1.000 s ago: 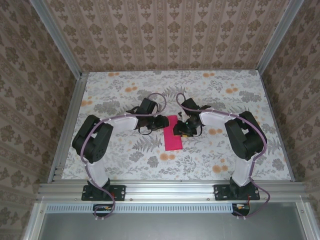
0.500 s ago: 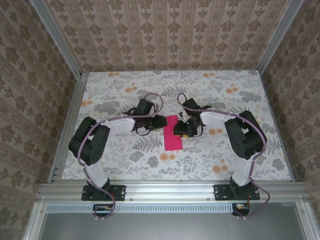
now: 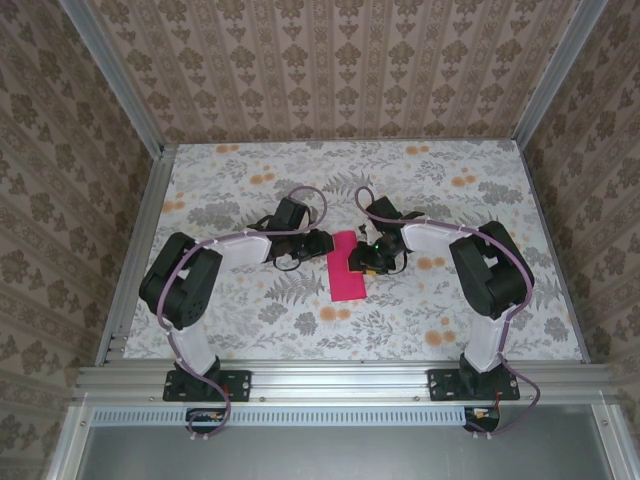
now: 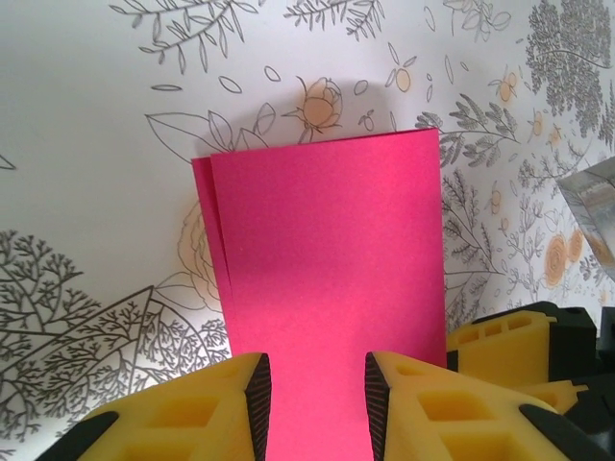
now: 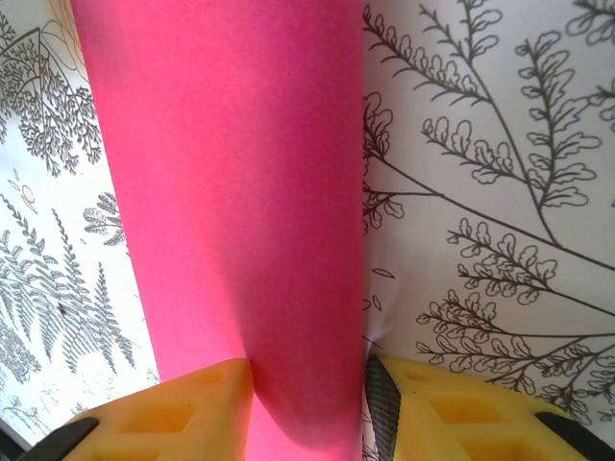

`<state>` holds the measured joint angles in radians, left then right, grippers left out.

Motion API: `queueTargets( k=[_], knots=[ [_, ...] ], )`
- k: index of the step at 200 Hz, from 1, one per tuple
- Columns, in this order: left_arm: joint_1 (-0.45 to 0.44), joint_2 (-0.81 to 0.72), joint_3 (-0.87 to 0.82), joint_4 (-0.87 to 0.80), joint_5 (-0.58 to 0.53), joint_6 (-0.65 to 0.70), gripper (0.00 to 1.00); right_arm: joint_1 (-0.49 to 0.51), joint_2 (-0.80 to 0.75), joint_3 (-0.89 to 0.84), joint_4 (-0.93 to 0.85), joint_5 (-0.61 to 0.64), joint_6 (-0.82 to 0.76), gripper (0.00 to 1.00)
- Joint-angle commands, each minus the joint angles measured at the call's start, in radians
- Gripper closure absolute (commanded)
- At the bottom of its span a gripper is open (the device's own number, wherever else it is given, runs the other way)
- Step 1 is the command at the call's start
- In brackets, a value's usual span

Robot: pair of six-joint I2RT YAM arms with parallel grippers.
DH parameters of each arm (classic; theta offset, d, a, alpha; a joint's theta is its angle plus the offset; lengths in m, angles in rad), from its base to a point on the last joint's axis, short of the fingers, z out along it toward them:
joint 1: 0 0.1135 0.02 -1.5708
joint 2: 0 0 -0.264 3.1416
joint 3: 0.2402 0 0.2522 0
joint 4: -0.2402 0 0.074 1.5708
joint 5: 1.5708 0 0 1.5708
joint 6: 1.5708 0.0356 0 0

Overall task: Fold a paper plane with a square sheet of paper (pick it up from the middle)
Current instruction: Fold the square sheet of paper in half at the center of the table.

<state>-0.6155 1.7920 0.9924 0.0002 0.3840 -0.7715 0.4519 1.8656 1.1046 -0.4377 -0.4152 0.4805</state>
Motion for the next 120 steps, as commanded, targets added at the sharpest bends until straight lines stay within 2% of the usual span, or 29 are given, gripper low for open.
queueTargets(
  k=[1,75,120],
  knots=[
    [-0.004,-0.032,0.004,-0.021,-0.034,-0.012,0.66,-0.005,0.036,-0.01,-0.034,0.05,-0.033,0.61],
    [-0.004,-0.094,-0.064,-0.016,-0.095,-0.018,0.64,-0.005,0.056,-0.011,-0.042,0.08,-0.051,0.59],
    [-0.01,-0.092,-0.068,-0.012,-0.09,-0.021,0.63,-0.004,0.071,0.002,-0.07,0.108,-0.057,0.59]
  ],
)
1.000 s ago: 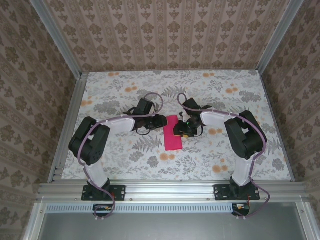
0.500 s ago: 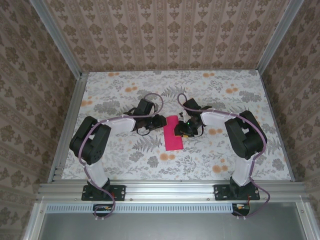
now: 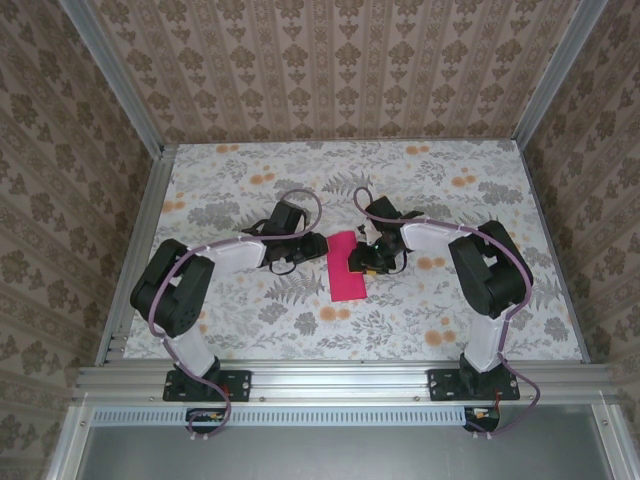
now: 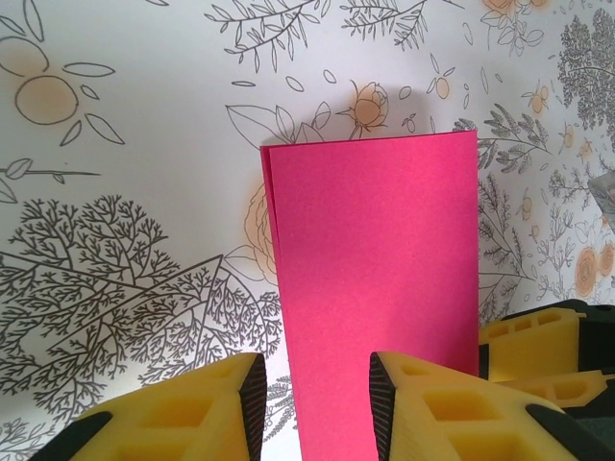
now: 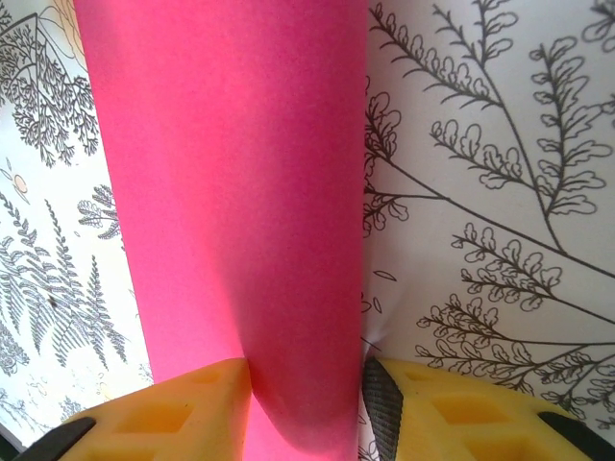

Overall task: Fold a paper plane with a square sheet of paper (pick it up from the middle)
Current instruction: Fold the square sheet of paper in half at the center of the table.

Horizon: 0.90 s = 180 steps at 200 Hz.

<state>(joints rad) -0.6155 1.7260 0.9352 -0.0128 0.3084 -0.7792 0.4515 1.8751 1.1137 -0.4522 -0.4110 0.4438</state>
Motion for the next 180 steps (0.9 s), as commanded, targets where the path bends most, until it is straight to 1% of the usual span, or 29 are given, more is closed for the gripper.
queueTargets(
  k=[1,168,180],
  knots=[
    [-0.01,-0.026,-0.011,0.001,-0.015,-0.013,0.63,-0.004,0.062,-0.007,-0.056,0.104,-0.021,0.59],
    [-0.041,0.029,0.042,0.001,0.023,0.003,0.7,0.003,0.102,0.007,-0.079,0.163,-0.036,0.59],
    [-0.043,0.036,0.045,0.0,0.024,0.003,0.71,0.005,0.102,0.009,-0.107,0.168,-0.039,0.59]
  ],
)
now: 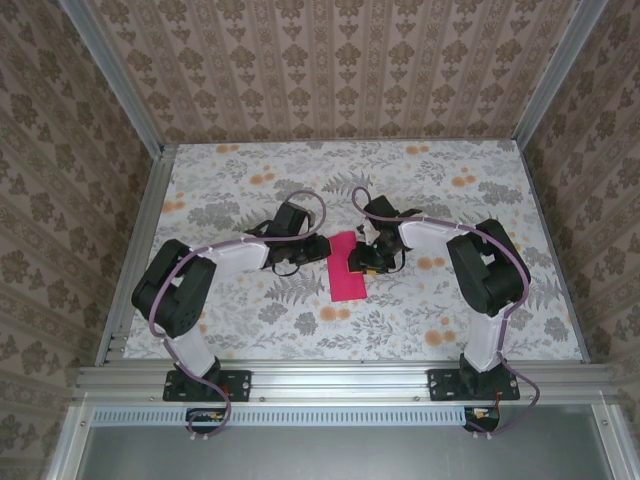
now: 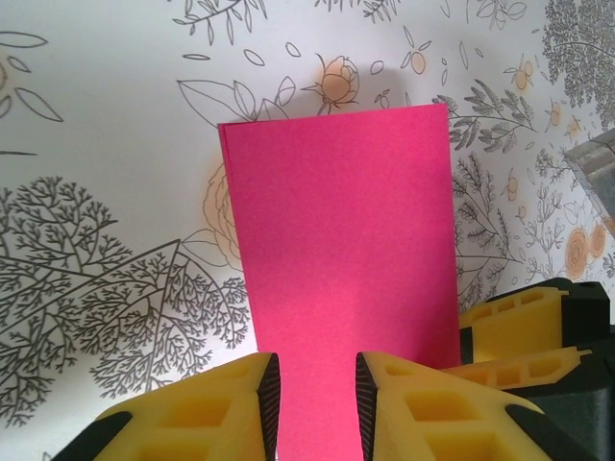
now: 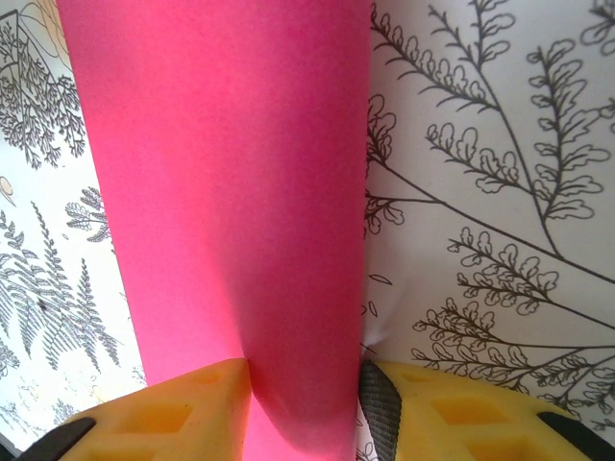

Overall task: Fold a paper plane with a square sheet of paper (pick it up from the middle)
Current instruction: Fold the square sheet of paper in half at the center of the table, then hold the square sheet of paper at the center of the table.

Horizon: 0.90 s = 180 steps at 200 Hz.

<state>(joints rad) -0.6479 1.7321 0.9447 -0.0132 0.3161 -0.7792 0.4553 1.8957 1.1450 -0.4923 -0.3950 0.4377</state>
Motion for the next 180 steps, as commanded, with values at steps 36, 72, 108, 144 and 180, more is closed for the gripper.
queueTargets(
  k=[36,72,108,144,180],
  knots=[
    [-0.013,0.045,0.043,0.001,0.022,0.001,0.73,0.005,0.087,-0.022,-0.071,0.16,-0.039,0.59],
    [-0.02,0.063,0.054,0.002,0.034,0.002,0.75,0.006,0.088,-0.02,-0.073,0.17,-0.039,0.59],
    [-0.031,0.088,0.075,-0.001,0.056,0.005,0.78,0.006,0.093,-0.02,-0.073,0.172,-0.036,0.59],
    [-0.039,0.111,0.086,-0.01,0.061,0.006,0.8,0.006,0.097,-0.02,-0.074,0.174,-0.032,0.59],
    [-0.04,0.125,0.092,-0.018,0.065,0.005,0.82,0.006,0.105,-0.017,-0.077,0.177,-0.027,0.58]
  ],
)
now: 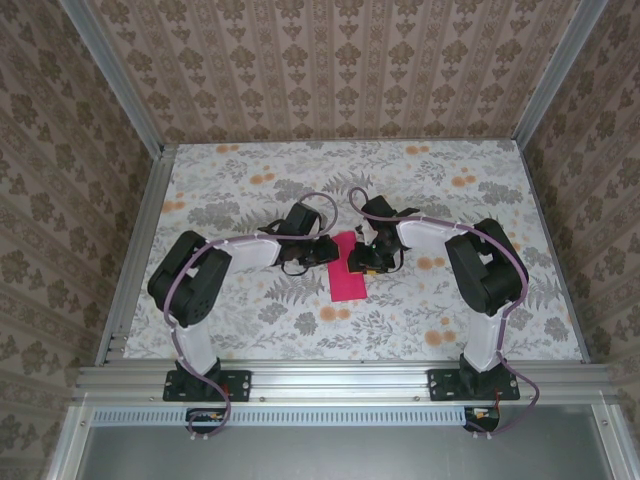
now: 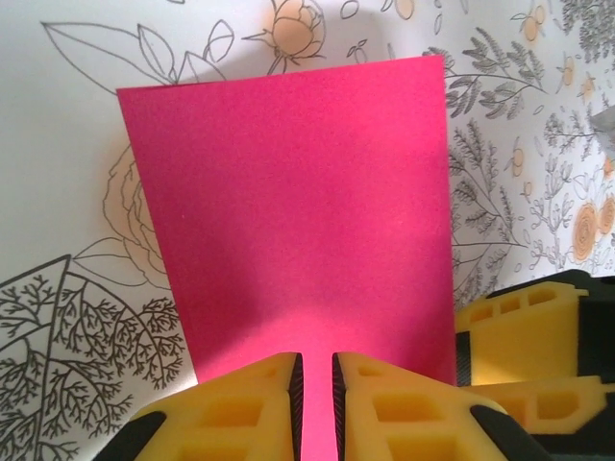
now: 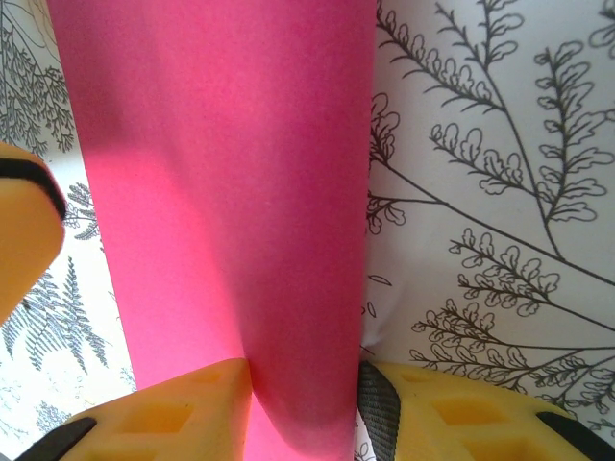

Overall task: Fold a paper plane with a square sheet of paper (pick it up from the middle)
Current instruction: Hold the square sheet of paper at the center of the table.

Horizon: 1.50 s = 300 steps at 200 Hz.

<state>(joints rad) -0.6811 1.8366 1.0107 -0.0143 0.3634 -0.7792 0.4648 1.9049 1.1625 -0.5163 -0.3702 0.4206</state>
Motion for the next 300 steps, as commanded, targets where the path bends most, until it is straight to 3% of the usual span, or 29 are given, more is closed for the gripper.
queueTargets(
  k=[1,220,300],
  knots=[
    [-0.007,0.021,0.025,-0.016,0.017,0.005,0.82,-0.003,0.096,-0.035,-0.053,0.152,-0.01,0.58],
    [-0.009,0.067,0.053,-0.106,-0.019,0.037,0.86,-0.002,0.106,-0.035,-0.053,0.156,-0.005,0.56],
    [-0.012,0.111,0.08,-0.183,-0.032,0.059,0.87,-0.008,-0.043,-0.05,-0.026,0.091,0.013,0.55]
  ],
)
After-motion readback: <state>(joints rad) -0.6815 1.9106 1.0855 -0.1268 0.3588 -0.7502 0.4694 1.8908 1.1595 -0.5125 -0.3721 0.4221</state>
